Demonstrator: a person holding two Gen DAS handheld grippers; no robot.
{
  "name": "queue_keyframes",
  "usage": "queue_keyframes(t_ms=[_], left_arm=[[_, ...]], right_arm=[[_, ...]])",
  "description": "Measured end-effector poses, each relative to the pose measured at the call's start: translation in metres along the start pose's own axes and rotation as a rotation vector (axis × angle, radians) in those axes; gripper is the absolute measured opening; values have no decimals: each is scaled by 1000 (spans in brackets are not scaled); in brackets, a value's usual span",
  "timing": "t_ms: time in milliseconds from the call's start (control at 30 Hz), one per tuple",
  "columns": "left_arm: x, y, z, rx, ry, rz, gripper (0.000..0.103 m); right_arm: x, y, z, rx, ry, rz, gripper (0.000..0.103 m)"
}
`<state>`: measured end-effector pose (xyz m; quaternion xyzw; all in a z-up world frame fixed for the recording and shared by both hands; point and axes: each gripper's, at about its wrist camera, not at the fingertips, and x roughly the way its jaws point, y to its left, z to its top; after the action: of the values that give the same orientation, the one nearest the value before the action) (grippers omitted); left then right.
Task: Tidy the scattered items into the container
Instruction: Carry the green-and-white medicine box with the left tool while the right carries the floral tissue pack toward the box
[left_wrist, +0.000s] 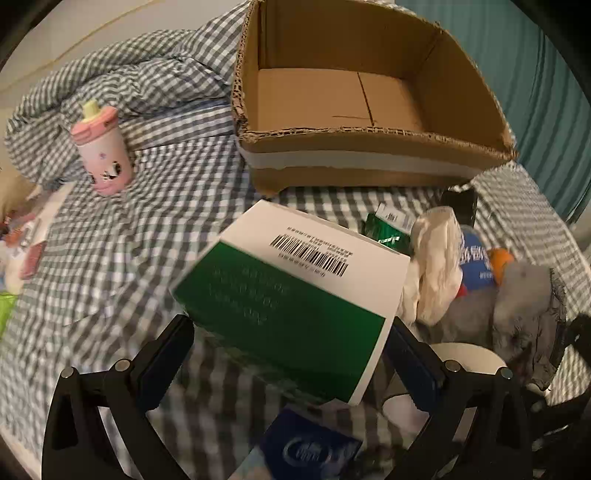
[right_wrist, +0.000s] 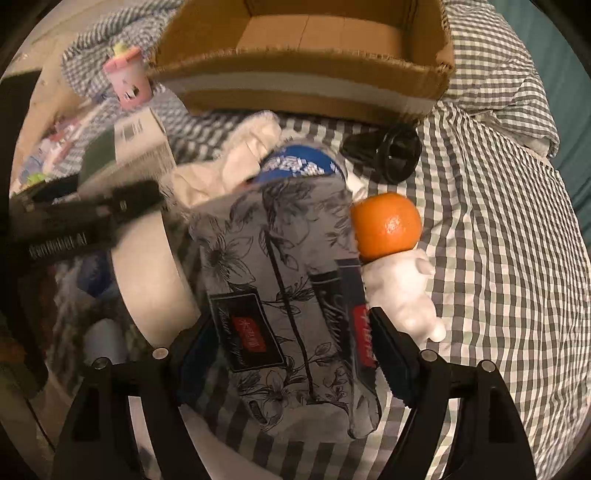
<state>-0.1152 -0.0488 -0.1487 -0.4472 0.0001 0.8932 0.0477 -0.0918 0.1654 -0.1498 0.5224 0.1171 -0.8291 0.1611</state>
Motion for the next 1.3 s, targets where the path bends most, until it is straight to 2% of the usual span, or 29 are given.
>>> queue_keyframes(t_ms=[33,167,233,367,433,500,567,600,667,700,767,833,1000,1133,1300], left_arm=[[4,3,1,-15,5,-14,103],[16,14,4,-66,43,-76,102],[13,17,4,-83,43,-92,79],[-1,10,1,-46,28,-55,57],[-10,8,1,-36,18,-86,29],[-13,4,3,-23,31,-95,24],[-15,1,5,-13,34,-87,25],[-17,1,5,-17,26,-91,31],[-21,5,5,-57,23,-84,74],[-24,8,5,-96,33,-70,103],[-28,15,10,-184,46,-92,103],[-23,18,19,-249,105,-129,103],[1,22,40,-418,187,-40,103],[17,10,44,-497,224,-72,103],[27,0,51,-568,276,-41,103]], right_arm=[[2,0,0,0,4,-9,63],[0,-6,-2,16,7,-13,47],[-8,-12,-4,41,-8,-9,46],[-28,-16,-4,53,-52,-6,46],[-35,-16,0,54,-64,-6,46],[-41,-17,0,57,-77,-12,46],[-48,-18,-1,63,-88,-9,46],[-50,-19,-2,68,-91,-8,46],[-52,-21,-6,79,-89,-5,46],[-53,-23,-9,84,-90,-9,46],[-53,-27,-15,99,-87,-13,46],[-52,-26,-15,112,-88,-11,46],[-52,-29,-14,126,-95,-15,46],[-48,-34,-13,139,-93,-26,46],[-45,-37,-12,143,-91,-31,46]])
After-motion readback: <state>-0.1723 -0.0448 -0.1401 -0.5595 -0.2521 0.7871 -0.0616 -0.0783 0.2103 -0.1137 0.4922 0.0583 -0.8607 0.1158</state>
